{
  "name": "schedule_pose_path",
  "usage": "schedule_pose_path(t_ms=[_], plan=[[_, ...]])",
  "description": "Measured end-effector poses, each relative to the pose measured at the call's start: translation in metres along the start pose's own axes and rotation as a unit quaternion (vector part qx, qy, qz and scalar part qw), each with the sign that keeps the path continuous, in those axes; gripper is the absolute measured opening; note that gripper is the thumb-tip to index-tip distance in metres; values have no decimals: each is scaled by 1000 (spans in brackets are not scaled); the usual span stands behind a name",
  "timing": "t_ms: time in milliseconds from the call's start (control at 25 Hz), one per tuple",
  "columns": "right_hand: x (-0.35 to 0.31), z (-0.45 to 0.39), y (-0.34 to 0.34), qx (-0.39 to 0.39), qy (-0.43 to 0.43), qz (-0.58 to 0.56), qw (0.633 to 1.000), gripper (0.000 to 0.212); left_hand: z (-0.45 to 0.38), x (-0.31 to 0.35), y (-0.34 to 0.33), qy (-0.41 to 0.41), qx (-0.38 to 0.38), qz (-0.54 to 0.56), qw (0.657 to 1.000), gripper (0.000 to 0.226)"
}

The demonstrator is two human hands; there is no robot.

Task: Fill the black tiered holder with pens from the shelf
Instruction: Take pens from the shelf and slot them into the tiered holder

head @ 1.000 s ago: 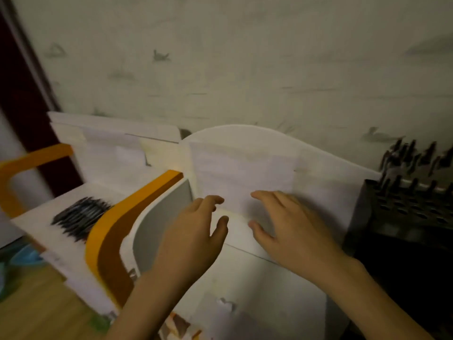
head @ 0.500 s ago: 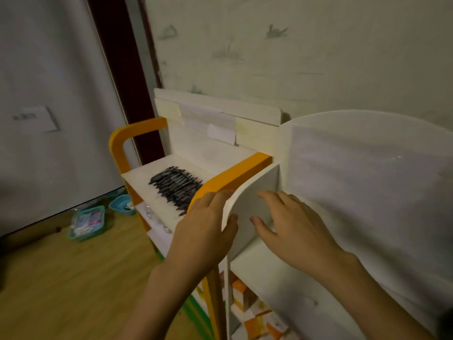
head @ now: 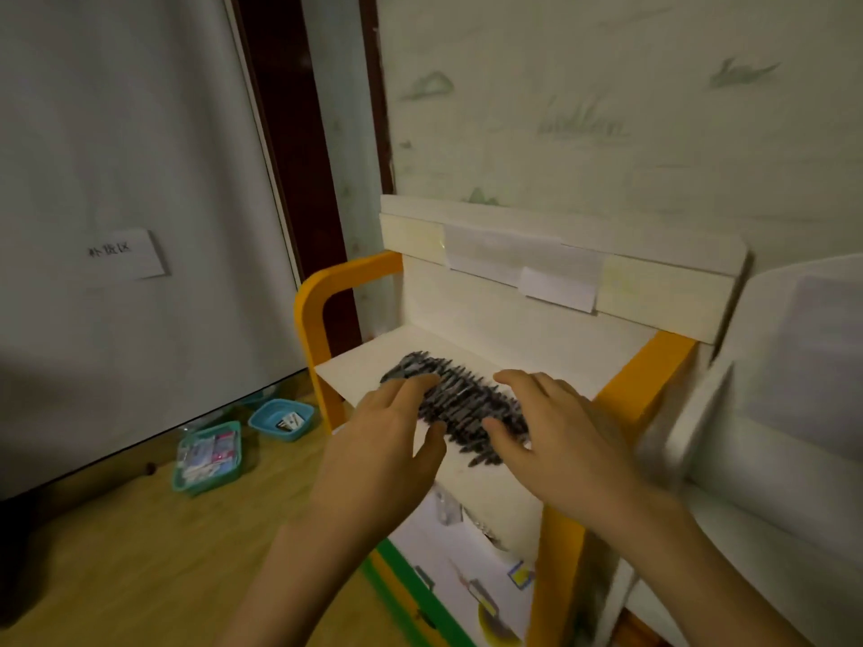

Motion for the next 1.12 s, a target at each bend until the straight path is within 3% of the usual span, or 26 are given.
schedule_pose_path(t_ms=[400,760,1120], plan=[[-26,-106,-96,-32,-88,6,996,46,-72,-141,-14,-17,-57,46,997,51],[25,-207,-184,-77,-171,8,982,50,-194,-235,-97,-20,-116,74,990,49],[56,-272,-242,-129,-233,25,964,53,-267,-325,-210,65,-248,70,964,46]])
Point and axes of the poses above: each hand's wrist, its own z-axis away from the middle knuckle, its own y-axis out of the back of the hand, x = y × z, the point moved 4 cm from there along -z, towards the middle knuckle, and after that the axes turned 10 degrees about -x, right-handed, at the moved point
